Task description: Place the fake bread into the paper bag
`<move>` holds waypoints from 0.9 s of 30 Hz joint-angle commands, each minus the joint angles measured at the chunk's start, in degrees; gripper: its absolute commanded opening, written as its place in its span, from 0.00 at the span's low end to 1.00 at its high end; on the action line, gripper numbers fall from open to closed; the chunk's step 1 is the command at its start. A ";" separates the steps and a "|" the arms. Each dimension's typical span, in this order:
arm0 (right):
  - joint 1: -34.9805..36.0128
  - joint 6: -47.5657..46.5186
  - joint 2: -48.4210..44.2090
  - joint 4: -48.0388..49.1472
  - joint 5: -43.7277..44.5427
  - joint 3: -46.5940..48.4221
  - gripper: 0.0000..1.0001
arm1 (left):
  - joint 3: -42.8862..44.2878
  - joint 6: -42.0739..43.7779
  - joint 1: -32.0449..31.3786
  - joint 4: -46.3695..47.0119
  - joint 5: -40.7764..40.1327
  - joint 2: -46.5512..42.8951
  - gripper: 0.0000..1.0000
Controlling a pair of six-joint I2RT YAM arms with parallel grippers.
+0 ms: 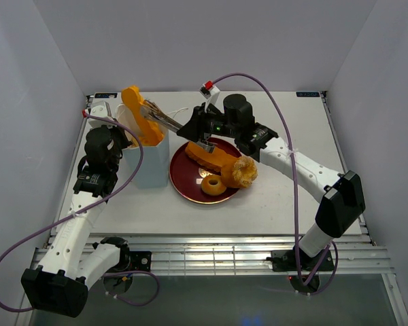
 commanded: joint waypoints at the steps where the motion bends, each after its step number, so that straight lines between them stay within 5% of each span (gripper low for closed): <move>1: 0.37 -0.74 -1.37 2.10 -1.22 3.26 0.34 | 0.99 0.05 0.28 0.49 0.29 -1.42 0.00; 10: 0.46 -1.01 -0.75 -0.28 -1.05 5.81 0.44 | 0.90 0.13 0.19 0.32 0.29 -1.07 0.00; 27: 0.55 -3.20 -7.07 -6.95 0.26 10.91 0.45 | 0.99 0.13 0.19 0.32 0.38 -0.98 0.00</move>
